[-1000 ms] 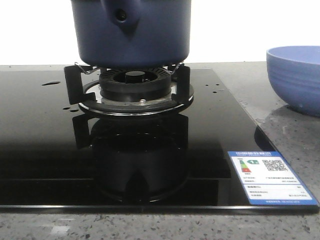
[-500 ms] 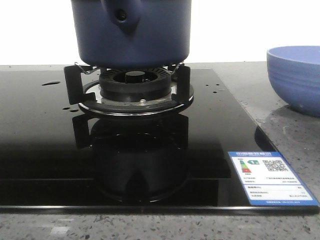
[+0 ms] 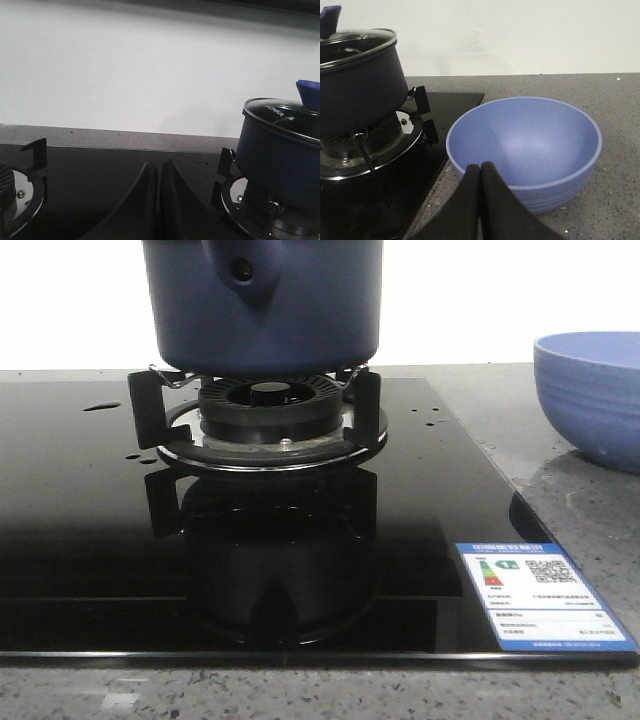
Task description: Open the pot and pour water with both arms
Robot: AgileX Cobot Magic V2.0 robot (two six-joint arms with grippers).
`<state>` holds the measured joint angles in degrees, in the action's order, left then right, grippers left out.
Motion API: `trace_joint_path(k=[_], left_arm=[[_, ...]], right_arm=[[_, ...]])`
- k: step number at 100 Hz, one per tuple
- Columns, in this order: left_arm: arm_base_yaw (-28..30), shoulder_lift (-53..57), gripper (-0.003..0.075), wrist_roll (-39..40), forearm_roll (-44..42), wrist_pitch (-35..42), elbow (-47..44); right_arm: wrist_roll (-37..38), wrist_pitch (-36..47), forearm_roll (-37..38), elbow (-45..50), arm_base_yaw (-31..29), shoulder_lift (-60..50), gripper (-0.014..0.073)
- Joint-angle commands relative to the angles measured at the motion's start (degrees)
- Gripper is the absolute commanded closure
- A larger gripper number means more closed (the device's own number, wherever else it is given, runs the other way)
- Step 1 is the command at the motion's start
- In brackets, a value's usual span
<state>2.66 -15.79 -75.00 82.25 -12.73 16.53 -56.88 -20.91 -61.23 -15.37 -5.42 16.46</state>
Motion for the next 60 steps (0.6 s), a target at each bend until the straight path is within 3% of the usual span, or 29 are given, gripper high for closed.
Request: trace_joint_path(k=[1,6,11,18,25,26,33,60], left_arm=[[-0.5,-0.5,0.0739,0.4,0.8,0.9,1.5],[-0.5,-0.5,0.0739,1.8,-3.1,0.6,1.6],[-0.5,-0.5,0.0739,9.1,-9.8,1.3,1.9],[-0.5,-0.5,0.0739,29.9,-27.6,3.6,2.2],[-0.7,-0.5,0.0739,54.2,-50.4,5.4,2.0],[-0.7,-0.5,0.0739,60.8,-54.7,5.5,1.9],[-1.0,-0.4,0.0739,74.4,-68.4,7.2,0.6],[-3.3,8.8,0.0739,76.9,-76.4,10.6,-10.2]], right_arm=[[-0.5,2.5,-1.8,-1.5,0.0,0.2,0.0650],[-0.5,2.5,-1.8,-1.5,0.0,0.2,0.0649],[-0.5,2.5,-1.8,-1.5,0.0,0.2,0.0649],[-0.5,2.5,-1.8,-1.5,0.0,0.2,0.0650],[-0.5,2.5,-1.8,-1.5,0.0,0.2,0.0649],[-0.5,2.5,-1.8,-1.5,0.0,0.2,0.0650],[-0.5,2.5,-1.8,-1.5,0.0,0.2,0.0649],[-0.5,2.5,-1.8,-1.5,0.0,0.2,0.0650]])
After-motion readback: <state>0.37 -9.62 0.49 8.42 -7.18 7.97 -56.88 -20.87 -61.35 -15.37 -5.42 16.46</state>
